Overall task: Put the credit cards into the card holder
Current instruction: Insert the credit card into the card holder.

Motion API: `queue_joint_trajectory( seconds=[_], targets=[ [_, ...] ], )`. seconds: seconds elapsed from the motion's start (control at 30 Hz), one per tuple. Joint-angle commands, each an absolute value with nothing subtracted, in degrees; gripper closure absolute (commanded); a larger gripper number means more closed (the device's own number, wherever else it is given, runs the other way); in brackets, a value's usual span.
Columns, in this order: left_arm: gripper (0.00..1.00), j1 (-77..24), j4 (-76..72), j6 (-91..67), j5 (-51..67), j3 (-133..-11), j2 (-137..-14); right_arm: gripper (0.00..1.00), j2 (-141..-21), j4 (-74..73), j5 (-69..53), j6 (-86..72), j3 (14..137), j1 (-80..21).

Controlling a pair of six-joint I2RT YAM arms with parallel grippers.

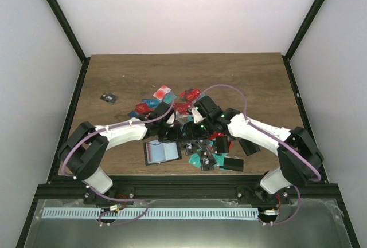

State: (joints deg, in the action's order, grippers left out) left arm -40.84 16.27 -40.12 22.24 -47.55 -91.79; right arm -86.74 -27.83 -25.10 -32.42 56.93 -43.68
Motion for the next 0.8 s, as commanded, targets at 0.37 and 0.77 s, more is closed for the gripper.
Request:
queue_joint_trajectory(
  seconds=[0.37,0.77],
  targets=[
    [0.73,-39.35,39.73,-39.12,7.09,-45.87,-75.56,0.49,-86.23,-8.87,-43.0,-35.62,51.96,-45.56],
    [0.72,-39.2,31.44,-41.42,10.56,-35.69,-74.91,0.53,-98.18,-7.47,-42.27,-36.15,57.77,-47.37]
  ],
)
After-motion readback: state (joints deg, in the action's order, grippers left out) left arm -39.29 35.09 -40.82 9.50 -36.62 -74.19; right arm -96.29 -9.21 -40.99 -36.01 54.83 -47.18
